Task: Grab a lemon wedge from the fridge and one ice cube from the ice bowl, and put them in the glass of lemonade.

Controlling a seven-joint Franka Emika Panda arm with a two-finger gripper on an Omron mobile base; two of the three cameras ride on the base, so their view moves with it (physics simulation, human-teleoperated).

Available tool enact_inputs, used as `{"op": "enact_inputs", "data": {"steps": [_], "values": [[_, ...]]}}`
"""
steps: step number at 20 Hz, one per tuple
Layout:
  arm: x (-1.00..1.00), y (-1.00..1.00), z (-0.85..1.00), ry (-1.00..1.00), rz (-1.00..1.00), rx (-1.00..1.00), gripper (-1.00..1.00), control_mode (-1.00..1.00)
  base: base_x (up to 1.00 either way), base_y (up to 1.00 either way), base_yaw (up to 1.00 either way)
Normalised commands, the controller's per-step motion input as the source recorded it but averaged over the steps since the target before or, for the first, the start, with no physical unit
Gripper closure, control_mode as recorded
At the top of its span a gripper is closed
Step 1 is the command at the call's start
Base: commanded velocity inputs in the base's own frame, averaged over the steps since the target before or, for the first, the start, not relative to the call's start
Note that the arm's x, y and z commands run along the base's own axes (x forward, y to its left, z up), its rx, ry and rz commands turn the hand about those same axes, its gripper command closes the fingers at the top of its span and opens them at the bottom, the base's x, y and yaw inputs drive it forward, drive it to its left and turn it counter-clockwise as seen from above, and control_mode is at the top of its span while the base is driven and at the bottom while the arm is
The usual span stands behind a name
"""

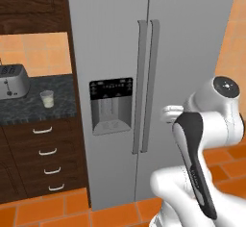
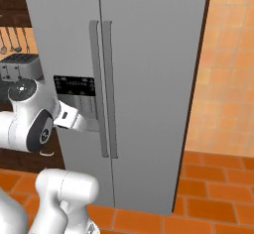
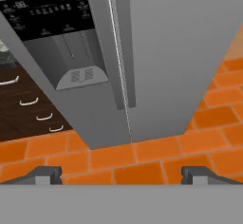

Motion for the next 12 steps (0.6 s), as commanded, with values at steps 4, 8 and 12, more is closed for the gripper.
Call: {"op": "enact_inputs", "data": {"steps": [4,8,12], "values": [[0.15,0.00,1.00,-0.18,0.11,-0.07,-1.00,-1.00,0.00,0.00,0.00],[0.31,0.00,1.00,-0.11,0.11,-0.15,-1.00,-1.00,0.00,0.00,0.00],[0.48,-0.05,0.81,-0.01,0.02,-0.19,-1.00,-1.00,0.00,0.00,0.00]]}}
